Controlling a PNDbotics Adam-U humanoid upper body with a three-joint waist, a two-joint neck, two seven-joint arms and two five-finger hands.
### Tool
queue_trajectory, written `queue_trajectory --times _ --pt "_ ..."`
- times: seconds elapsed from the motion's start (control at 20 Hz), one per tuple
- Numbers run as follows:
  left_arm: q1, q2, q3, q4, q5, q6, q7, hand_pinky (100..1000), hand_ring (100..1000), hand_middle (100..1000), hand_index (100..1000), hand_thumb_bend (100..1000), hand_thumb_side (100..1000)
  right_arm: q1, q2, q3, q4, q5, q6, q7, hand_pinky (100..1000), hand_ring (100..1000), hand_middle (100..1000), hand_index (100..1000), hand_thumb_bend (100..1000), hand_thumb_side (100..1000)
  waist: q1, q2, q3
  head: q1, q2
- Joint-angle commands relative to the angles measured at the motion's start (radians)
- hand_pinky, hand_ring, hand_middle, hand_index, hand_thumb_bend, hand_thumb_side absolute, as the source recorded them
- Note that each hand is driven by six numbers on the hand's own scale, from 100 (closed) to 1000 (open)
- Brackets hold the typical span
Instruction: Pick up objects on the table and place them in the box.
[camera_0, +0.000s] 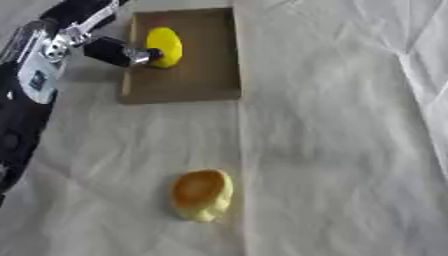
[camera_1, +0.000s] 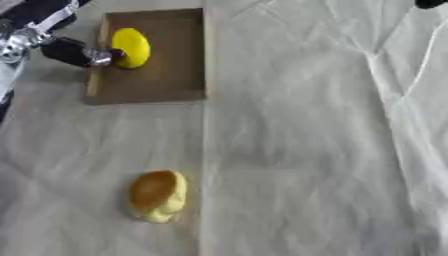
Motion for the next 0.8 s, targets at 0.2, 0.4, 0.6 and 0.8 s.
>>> queue_trajectory --times 0.2,0.4,0.6,0.8 --pt "0.051 0.098 -0.061 -0.301 0.182 0.017 -0.03 942 1000 910 934 458 505 0.0 -0.036 -0.018 -0.017 0.009 -0.002 -0.012 935 877 660 881 100 531 0.002 -0.031 0.011 -0.016 0.005" --pt "0.156 0.168 -0.156 -0.584 0.341 0.037 -0.122 936 1000 902 923 425 494 0.004 -0.044 -0.029 -0.017 0.016 -0.009 -0.03 933 874 661 879 100 531 0.0 -0.031 0.022 -0.032 0.005" --pt "0.258 0.212 -0.211 -0.833 0.446 0.108 -0.199 934 1000 902 917 406 496 0.009 -0.054 -0.034 -0.017 0.024 -0.015 -0.045 932 873 661 879 100 531 0.0 -0.031 0.035 -0.044 0.006" --pt "0.351 0.242 -0.234 -0.999 0.475 0.179 -0.266 934 1000 902 914 406 516 0.016 -0.061 -0.035 -0.017 0.034 -0.012 -0.053 932 873 661 879 100 531 0.004 -0.036 0.055 -0.058 0.013"
